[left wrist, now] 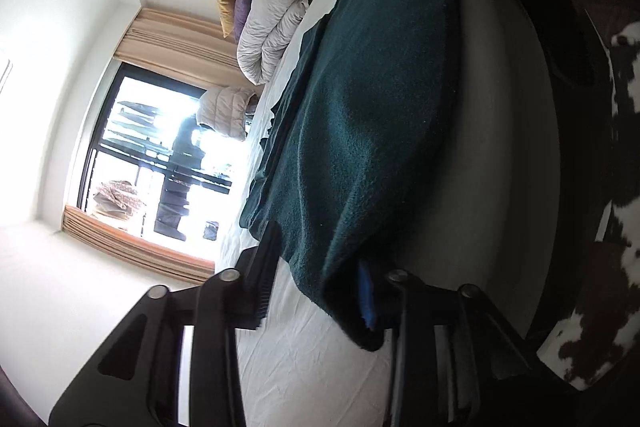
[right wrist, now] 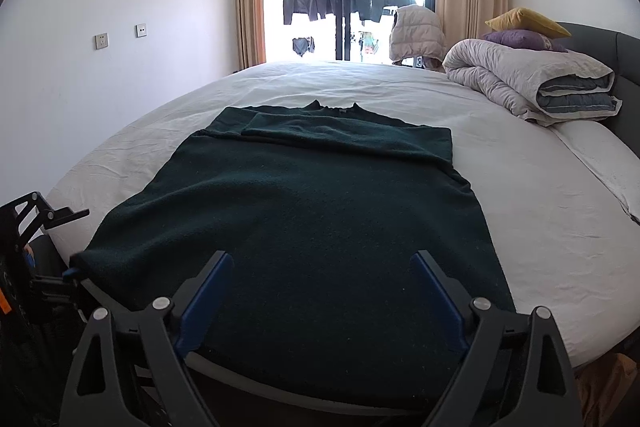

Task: Fold small clothes
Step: 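Grasp the green sweater hem with both grippers and lift it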

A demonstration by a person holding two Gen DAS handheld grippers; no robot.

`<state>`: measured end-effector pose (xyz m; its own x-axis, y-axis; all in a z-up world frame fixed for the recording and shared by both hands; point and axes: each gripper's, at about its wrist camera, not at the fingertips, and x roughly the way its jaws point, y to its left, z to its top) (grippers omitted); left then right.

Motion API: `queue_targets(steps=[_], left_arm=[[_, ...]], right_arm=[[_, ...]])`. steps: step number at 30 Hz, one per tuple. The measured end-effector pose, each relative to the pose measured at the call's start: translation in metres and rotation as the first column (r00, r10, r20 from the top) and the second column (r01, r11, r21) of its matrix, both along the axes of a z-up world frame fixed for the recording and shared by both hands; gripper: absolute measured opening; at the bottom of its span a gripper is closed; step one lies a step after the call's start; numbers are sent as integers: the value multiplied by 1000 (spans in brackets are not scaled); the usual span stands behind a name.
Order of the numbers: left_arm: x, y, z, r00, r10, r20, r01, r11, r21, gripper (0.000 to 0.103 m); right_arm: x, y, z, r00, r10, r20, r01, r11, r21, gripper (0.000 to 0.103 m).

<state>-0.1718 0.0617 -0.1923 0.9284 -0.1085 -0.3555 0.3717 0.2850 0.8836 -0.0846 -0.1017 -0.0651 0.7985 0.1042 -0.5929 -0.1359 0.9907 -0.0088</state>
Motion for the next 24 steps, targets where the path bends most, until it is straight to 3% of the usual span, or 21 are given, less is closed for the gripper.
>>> queue_targets(steps=[2,5,12,17,21,24], left_arm=[[2,1,13,999,5,-42,-7,998,-68,19],[15,5,37,991,42,-128,-67,978,-198,14],[49,12,83,961,99,-258,-204,884,-420,8],[63,11,106,953,103,-283,-237,837,-493,8],[63,14,116,952,104,-289,-247,818,-520,8],[60,19,118,948,109,-298,-259,809,-528,7]], right_arm=[[-3,2,2,1000,31,-2,-32,999,-35,88],[-13,6,3,996,89,-8,-89,990,-112,88],[-42,28,-13,978,199,-62,-207,904,-374,84],[-45,36,-34,965,219,-144,-262,839,-478,68],[-34,27,-49,962,168,-214,-257,815,-519,61],[-26,13,-56,964,111,-240,-231,798,-557,50]])
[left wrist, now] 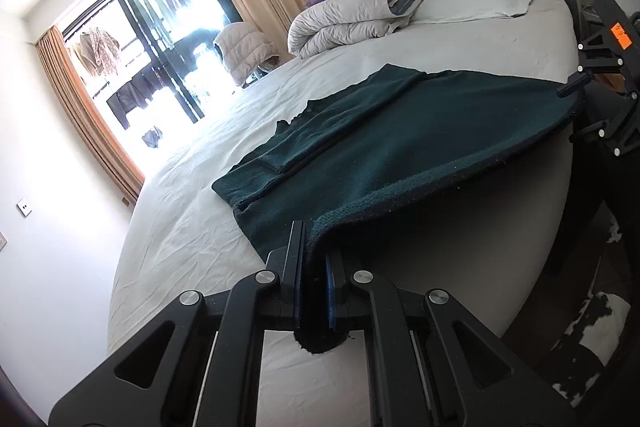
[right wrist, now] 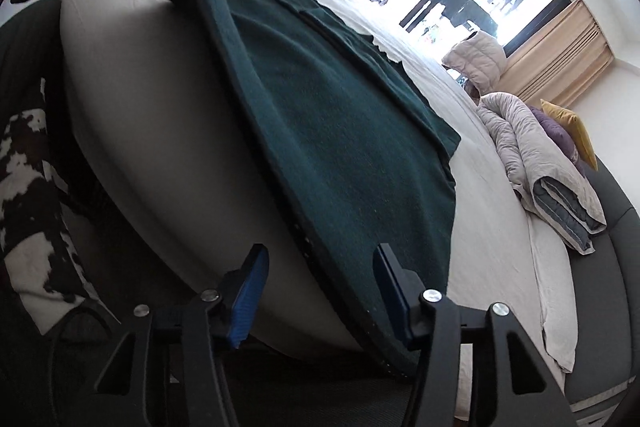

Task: Fold small clothes
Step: 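Grasp the green sweater hem with both grippers and lift it, then carry the held hem over toward the collar with both grippers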

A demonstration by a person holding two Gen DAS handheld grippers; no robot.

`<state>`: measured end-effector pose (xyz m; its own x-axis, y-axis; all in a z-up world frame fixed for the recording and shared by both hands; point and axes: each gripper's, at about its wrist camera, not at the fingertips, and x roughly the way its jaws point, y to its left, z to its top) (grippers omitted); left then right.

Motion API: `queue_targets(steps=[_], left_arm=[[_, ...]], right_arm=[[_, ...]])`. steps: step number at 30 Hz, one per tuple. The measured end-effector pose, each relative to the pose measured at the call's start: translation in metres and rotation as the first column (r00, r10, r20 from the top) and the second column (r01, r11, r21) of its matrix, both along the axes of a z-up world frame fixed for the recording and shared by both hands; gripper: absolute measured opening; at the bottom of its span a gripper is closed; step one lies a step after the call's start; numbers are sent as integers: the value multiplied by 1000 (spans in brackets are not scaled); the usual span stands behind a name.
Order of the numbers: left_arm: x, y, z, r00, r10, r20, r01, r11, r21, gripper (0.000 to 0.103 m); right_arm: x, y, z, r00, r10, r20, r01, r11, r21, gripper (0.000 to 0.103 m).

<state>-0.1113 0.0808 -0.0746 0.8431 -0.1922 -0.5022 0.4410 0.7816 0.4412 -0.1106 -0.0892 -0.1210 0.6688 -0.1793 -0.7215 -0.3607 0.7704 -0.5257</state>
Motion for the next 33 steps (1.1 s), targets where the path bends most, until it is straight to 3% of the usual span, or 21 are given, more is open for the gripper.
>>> queue_targets(steps=[5,9,11,21,33], left_arm=[[1,6,0,1000,6,-20,-6,1000,-18,7],[9,6,-2,999,12,-32,-13,1000,-24,8],[11,6,-5,999,16,-44,-17,999,-27,8],[16,11,-7,996,37,-81,-42,997,-62,8],[44,22,7,989,90,-119,-109,979,-172,7]], right_arm=[[15,-34,1,995,-101,-22,101,995,2,33],[19,-56,4,988,-152,-27,152,988,7,27],[20,-61,6,986,-166,-34,167,986,30,6],[32,-73,18,977,-212,-29,214,965,151,5],[71,-82,41,973,-228,25,218,954,205,5]])
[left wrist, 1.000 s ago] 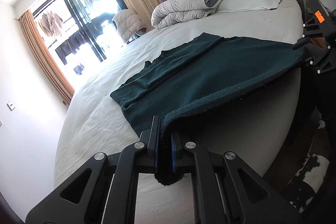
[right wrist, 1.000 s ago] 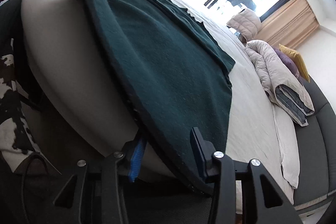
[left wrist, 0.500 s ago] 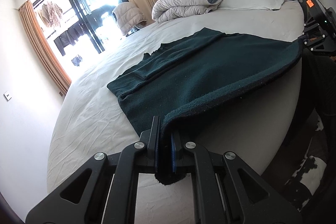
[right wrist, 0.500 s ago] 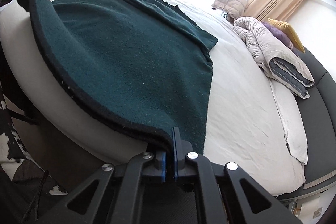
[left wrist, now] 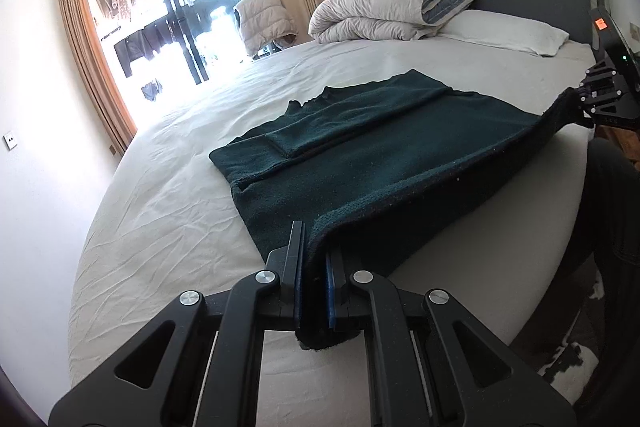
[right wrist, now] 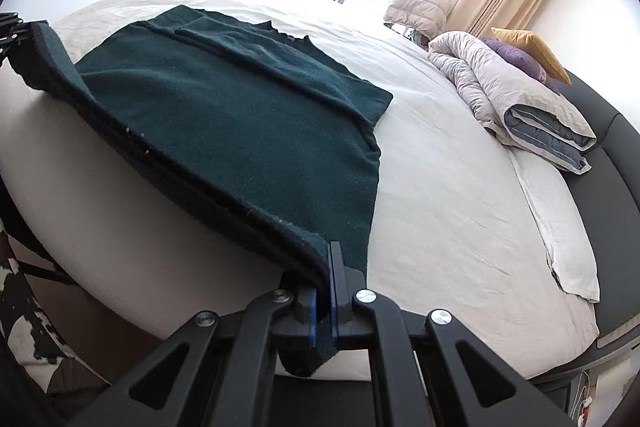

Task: Fold small clothes
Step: 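Carry the held hem over toward the collar with both grippers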

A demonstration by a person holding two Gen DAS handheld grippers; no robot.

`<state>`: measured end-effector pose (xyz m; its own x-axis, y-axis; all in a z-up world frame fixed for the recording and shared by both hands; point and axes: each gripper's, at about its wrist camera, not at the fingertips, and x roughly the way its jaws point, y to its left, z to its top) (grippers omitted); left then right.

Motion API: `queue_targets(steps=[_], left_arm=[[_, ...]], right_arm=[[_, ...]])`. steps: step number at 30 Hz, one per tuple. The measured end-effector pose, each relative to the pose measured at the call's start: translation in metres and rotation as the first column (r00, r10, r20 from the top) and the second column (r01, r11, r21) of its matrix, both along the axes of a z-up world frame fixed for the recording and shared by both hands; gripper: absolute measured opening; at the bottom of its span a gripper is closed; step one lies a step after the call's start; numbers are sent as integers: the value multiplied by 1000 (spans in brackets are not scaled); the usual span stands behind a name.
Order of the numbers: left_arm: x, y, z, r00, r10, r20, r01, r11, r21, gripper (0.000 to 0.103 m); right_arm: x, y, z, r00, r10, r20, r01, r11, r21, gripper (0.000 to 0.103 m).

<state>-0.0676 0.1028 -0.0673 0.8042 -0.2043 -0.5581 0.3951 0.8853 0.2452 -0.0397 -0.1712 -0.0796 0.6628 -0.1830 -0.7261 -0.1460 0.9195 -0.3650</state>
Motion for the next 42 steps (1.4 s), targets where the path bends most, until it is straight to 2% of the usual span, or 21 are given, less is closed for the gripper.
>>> queue_targets(steps=[4,14,22,27,30,36,40,42], left_arm=[[20,3,9,1000,23,1,-23,999,-35,7],[82,9,32,997,71,6,-69,992,-107,7],[153,15,43,994,103,-26,-105,986,-128,7],[217,19,43,990,123,-73,-131,984,-124,7],[263,22,36,981,133,-140,-151,981,-123,7],[342,29,10,961,161,-225,-187,978,-98,7],[380,26,-9,953,179,-246,-201,977,-69,7],[397,23,-22,946,187,-265,-209,976,-54,7]], right_arm=[[20,-6,11,1000,-4,25,4,1000,25,5],[84,-30,31,997,-42,64,31,988,154,5],[154,-45,38,997,-48,68,34,980,196,5],[217,-58,33,998,-64,17,58,969,239,5],[258,-65,25,997,-74,-26,78,964,253,5],[329,-73,-1,989,-77,-127,107,962,253,5],[366,-79,-20,979,-90,-184,135,958,254,5],[381,-82,-35,966,-87,-242,152,952,266,5]])
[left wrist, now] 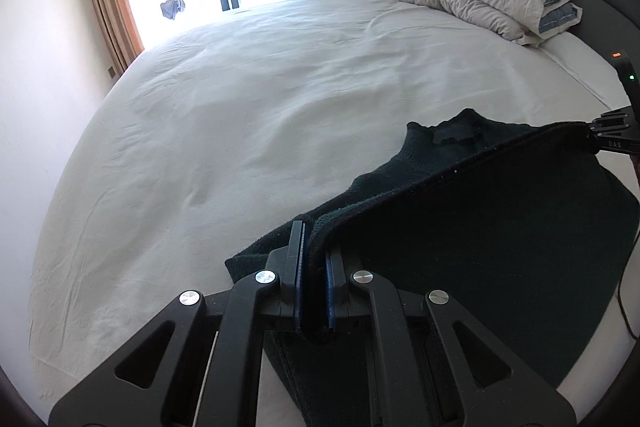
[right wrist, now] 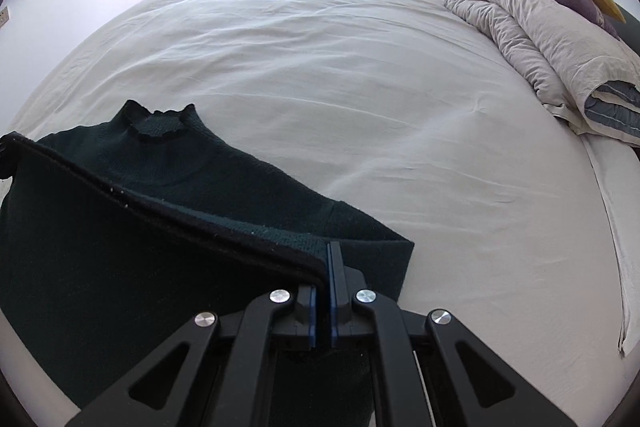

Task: Fold small clothes
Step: 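Carry the held hem over toward the collar with both grippers, then open both grippers to release the folded hem onto the sweater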

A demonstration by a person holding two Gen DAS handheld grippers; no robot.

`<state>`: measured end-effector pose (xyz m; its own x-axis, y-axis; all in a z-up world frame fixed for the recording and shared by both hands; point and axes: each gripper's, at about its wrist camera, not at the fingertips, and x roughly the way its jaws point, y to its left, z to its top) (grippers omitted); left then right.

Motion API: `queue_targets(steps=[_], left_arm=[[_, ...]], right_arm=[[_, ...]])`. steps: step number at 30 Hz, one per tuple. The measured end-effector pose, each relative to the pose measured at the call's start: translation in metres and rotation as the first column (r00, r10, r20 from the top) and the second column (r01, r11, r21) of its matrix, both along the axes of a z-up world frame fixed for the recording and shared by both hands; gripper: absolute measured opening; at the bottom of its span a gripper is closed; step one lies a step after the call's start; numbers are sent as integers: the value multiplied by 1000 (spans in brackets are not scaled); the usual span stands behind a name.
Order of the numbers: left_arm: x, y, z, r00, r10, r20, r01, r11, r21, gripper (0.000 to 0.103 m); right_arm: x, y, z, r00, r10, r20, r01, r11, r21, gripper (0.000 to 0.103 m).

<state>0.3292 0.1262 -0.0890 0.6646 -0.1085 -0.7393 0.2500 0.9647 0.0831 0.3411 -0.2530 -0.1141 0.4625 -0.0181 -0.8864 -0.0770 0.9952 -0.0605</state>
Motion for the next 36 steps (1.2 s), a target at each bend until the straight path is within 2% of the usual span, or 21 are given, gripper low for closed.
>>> queue_targets(steps=[1,3,5,6,7,8,9,10,12,14,17,20,23,24,26,28,31,32,34,35,36], left_arm=[[9,-1,-9,1000,6,-23,-5,1000,6,8],[28,-2,-28,998,29,-61,-28,1000,6,11],[37,-3,-40,995,38,-89,-39,999,-11,13],[37,-2,-42,995,47,-83,-48,999,-16,16],[36,-1,-41,995,58,-77,-60,998,-17,24],[35,1,-40,995,69,-69,-70,997,-19,37],[34,5,-38,994,88,-58,-89,996,-17,51],[30,11,-34,992,121,-37,-121,993,-5,75],[24,25,-22,987,159,9,-159,987,-17,79],[17,36,-10,978,205,33,-205,979,-18,79],[7,36,6,968,236,84,-237,971,6,79],[3,32,7,959,260,109,-268,962,62,79],[-11,28,17,958,254,135,-256,967,-4,79],[-15,19,18,963,230,143,-232,973,-3,79],[-23,-9,16,976,146,160,-157,986,59,79],[-23,-36,1,986,92,141,-116,978,173,79],[-11,-43,-27,991,120,61,-129,973,191,79],[-9,-38,-31,989,141,52,-148,972,180,79],[-8,-26,-35,985,167,38,-171,976,136,79],[-8,-20,-34,983,179,35,-182,976,118,79],[-8,-14,-32,979,199,43,-202,973,112,79]], right_arm=[[6,-2,-9,1000,-7,-29,7,1000,0,5],[10,-6,-16,999,-42,-4,42,999,-10,23],[10,-17,-19,994,-104,24,104,995,3,60],[9,-23,-19,990,-132,38,132,991,14,67],[9,-31,-19,988,-149,49,148,989,31,76],[7,-36,-19,985,-160,59,158,987,39,83],[5,-40,-17,983,-171,72,169,985,35,87],[3,-43,-15,979,-180,91,178,983,34,89],[0,-45,-10,972,-202,121,200,979,28,91],[-2,-45,-6,964,-225,143,224,974,17,99],[4,-44,-10,967,-227,114,227,974,15,102],[9,-38,-11,972,-222,80,226,973,-55,102],[8,-37,-1,970,-224,94,231,969,-83,102],[9,-37,2,972,-218,90,225,971,-75,102],[14,-43,6,975,-212,68,214,976,-25,103],[25,-51,0,979,-198,-38,200,978,56,103],[35,-76,-14,954,-241,-179,273,944,187,100],[32,-88,-14,937,-298,-183,332,922,198,93],[20,-107,-9,900,-410,-148,433,879,198,90],[14,-110,-3,891,-440,-113,454,869,195,87],[6,-107,4,897,-436,-70,440,869,224,85]])
